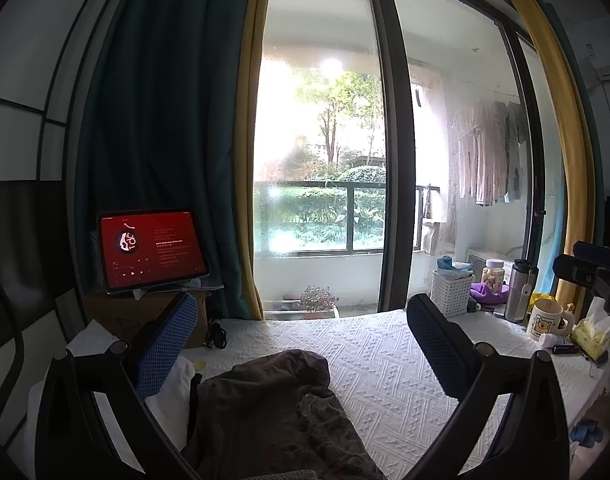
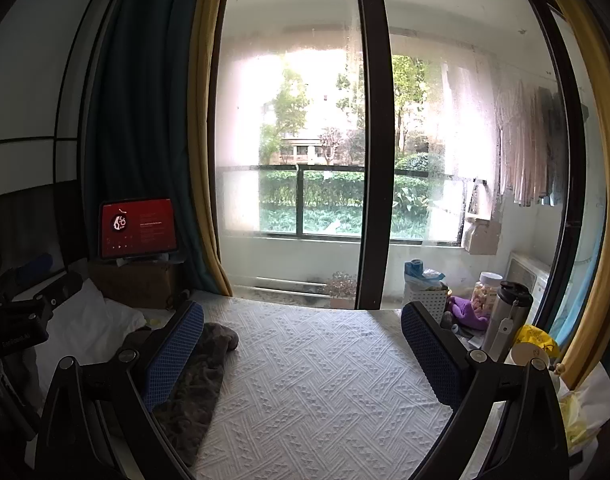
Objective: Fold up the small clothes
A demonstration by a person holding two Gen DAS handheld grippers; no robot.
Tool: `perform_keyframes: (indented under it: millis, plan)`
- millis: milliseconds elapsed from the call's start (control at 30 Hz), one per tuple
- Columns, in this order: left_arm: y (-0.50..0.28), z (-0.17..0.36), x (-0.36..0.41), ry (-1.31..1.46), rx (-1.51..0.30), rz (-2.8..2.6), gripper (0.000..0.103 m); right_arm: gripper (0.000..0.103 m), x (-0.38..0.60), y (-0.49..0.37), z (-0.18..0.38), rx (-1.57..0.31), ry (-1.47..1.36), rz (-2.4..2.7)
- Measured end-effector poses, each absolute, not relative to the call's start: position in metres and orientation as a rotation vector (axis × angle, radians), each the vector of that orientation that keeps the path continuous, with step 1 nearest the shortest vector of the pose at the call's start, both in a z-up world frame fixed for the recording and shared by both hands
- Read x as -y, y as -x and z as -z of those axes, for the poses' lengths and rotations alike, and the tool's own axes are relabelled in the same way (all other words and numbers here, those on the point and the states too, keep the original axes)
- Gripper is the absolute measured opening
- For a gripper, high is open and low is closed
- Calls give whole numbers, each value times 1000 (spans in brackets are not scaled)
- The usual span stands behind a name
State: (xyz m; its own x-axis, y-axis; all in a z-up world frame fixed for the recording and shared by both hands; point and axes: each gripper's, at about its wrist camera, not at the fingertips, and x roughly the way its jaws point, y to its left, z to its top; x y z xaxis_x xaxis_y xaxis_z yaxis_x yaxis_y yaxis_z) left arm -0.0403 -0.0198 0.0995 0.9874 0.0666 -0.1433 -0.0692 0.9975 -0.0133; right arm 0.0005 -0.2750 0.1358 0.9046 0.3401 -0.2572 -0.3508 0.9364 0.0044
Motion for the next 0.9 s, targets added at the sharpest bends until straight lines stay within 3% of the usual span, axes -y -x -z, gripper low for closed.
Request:
perform_keyframes:
  millis: [900]
  plan:
    - [46,-97,16,26,-130,-67,103,100,270,-3,-132,-262,66,-358]
